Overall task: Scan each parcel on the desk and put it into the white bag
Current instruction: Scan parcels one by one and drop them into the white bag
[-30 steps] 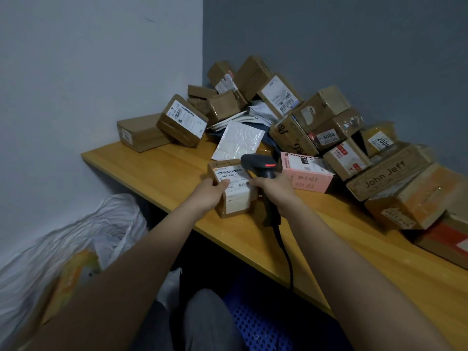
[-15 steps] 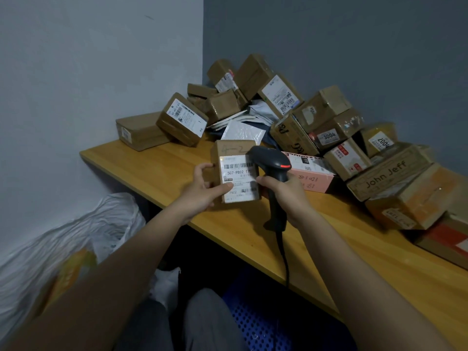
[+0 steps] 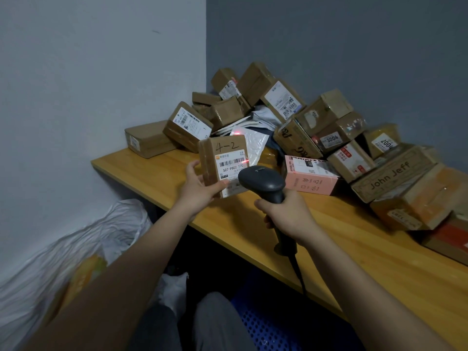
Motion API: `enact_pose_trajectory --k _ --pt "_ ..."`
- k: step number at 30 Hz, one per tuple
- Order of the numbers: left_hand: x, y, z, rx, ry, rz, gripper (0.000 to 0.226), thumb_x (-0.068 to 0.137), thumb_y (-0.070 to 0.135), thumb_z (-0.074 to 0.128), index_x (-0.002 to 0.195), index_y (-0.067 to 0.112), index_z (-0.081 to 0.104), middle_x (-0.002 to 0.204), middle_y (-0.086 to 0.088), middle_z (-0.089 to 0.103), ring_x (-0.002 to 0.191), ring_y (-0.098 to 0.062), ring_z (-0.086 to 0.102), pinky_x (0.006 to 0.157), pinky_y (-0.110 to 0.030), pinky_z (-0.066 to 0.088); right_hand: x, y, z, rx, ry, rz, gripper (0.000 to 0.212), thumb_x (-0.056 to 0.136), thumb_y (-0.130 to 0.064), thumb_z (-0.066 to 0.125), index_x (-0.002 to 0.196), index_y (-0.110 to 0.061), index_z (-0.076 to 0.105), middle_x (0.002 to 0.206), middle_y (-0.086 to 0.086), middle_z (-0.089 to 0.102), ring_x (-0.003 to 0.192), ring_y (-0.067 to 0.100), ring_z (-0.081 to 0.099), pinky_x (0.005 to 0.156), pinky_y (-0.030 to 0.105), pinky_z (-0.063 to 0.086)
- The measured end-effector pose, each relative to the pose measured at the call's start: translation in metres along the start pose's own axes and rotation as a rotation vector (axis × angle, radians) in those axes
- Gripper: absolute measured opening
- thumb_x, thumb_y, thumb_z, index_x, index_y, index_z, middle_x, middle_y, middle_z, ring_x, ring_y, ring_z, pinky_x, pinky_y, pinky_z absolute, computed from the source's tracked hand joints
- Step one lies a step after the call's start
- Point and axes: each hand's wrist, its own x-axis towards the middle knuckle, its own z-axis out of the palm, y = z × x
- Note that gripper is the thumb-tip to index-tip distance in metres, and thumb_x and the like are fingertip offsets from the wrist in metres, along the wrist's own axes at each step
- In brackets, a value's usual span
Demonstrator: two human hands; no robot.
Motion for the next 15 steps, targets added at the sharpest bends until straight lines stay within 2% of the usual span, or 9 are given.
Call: enact_pose_trajectory --k 7,11,15 --pt "0.000 -0.002 -0.002 -0.006 0.013 0.010 0.087 0.081 0.015 0.075 0.145 0.030 0.018 0.134 -0.007 0.054 0.103 -0.017 0.057 0.071 -0.029 0.053 -0.002 -0.005 0.002 0.044 -0.012 0.038 0.011 0.083 -0.015 0.069 0.082 -0.006 0.062 0.066 0.008 0.061 0.057 0.020 0.062 0.059 0.033 0.055" --pt "-0.001 -0.004 -0.005 0.004 0.017 0.008 0.088 0.080 0.016 0.076 0.145 0.032 0.020 0.136 -0.008 0.052 0.116 -0.025 0.056 0.084 -0.041 0.056 -0.004 -0.007 0.003 0.039 -0.013 0.022 0.012 0.081 -0.015 0.069 0.081 -0.005 0.062 0.063 0.009 0.061 0.055 0.019 0.062 0.061 0.035 0.056" --pt "-0.004 -0.004 -0.011 -0.007 0.022 0.017 0.086 0.080 0.016 0.076 0.145 0.030 0.021 0.134 -0.007 0.053 0.111 -0.022 0.058 0.083 -0.039 0.056 -0.007 -0.015 0.004 0.045 -0.052 0.017 0.014 0.084 -0.016 0.070 0.090 -0.006 0.062 0.070 0.012 0.064 0.057 0.019 0.063 0.060 0.032 0.055"
